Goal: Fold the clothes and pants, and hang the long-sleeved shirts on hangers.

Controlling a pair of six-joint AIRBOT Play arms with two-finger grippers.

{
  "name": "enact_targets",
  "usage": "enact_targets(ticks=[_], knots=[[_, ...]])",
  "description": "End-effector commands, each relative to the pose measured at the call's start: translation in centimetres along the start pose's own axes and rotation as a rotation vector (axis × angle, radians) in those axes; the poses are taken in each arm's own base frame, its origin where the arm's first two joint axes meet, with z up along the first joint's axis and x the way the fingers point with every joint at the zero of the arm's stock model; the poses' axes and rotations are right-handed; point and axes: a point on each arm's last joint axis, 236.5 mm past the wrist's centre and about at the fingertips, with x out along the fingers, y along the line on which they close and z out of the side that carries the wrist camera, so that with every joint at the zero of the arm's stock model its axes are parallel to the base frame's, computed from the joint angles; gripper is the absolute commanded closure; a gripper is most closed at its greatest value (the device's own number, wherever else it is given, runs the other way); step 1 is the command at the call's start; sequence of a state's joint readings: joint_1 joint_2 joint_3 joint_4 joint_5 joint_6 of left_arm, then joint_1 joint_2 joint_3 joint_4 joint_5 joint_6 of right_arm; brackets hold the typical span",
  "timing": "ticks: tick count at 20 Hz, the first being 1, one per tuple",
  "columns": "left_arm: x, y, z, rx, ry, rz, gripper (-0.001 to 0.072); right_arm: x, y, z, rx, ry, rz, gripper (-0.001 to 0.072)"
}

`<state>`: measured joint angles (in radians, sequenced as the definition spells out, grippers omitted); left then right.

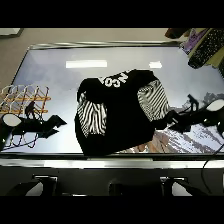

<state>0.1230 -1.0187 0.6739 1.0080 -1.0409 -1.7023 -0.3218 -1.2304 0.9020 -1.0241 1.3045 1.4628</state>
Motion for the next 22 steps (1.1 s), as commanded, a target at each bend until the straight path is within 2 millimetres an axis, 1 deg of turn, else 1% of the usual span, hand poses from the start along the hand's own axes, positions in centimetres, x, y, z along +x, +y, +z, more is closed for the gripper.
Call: enact_targets(ticks=[1, 4, 6, 8, 9, 10, 11, 12, 15, 18, 20, 21, 22], knots=[[1.5, 0.4, -4.1, -0.011, 0.065, -0.059, 0.0016, 4.3, -0.8, -3.4, 0.103, 0.015, 0.082, 0.0096], [2.2, 0.2, -5.2, 0.037, 0.097, -0.060, 0.0017, 6.0, -1.1, -3.1, 0.155, -0.042, 0.122, 0.0096], [2.5, 0.3, -5.4, 0.038, 0.112, -0.055, 0.0017, 6.8, -0.6, -3.0, 0.156, -0.046, 0.159, 0.0096], [2.9, 0.6, -5.6, 0.028, 0.130, -0.048, 0.0016, 8.3, 0.2, -3.5, 0.122, -0.020, 0.153, 0.0097], [3.1, 0.8, -5.8, 0.024, 0.142, -0.044, 0.0017, 9.2, 0.8, -3.9, 0.091, -0.006, 0.139, 0.0117], [3.2, 0.9, -6.1, 0.020, 0.161, -0.040, 0.0017, 9.8, 1.2, -4.0, 0.062, -0.009, 0.126, 0.0291], [3.3, 1.1, -6.5, 0.016, 0.180, -0.037, 0.0017, 10.0, 1.8, -3.9, 0.040, -0.020, 0.121, 0.0579], [3.4, 1.2, -7.0, 0.026, 0.201, -0.035, 0.0021, 9.9, 2.2, -3.7, 0.032, -0.037, 0.118, 0.0676], [4.1, 1.0, -8.5, 0.105, 0.258, -0.029, 0.0026, 8.9, 2.8, -3.6, 0.074, -0.058, 0.125, 0.0676], [5.9, 0.5, -10.5, 0.149, 0.325, -0.011, 0.0027, 8.4, 3.3, -4.2, 0.074, -0.044, 0.138, 0.0676], [7.3, -0.5, -11.8, 0.180, 0.354, -0.022, 0.0030, 8.3, 3.5, -4.5, 0.080, -0.033, 0.142, 0.0676], [7.9, -1.1, -12.1, 0.185, 0.349, -0.031, 0.0039, 8.3, 3.5, -4.8, 0.078, -0.022, 0.145, 0.0676], [8.5, -1.7, -12.2, 0.186, 0.340, -0.041, 0.0081, 8.3, 3.6, -5.2, 0.077, -0.005, 0.148, 0.0676]])
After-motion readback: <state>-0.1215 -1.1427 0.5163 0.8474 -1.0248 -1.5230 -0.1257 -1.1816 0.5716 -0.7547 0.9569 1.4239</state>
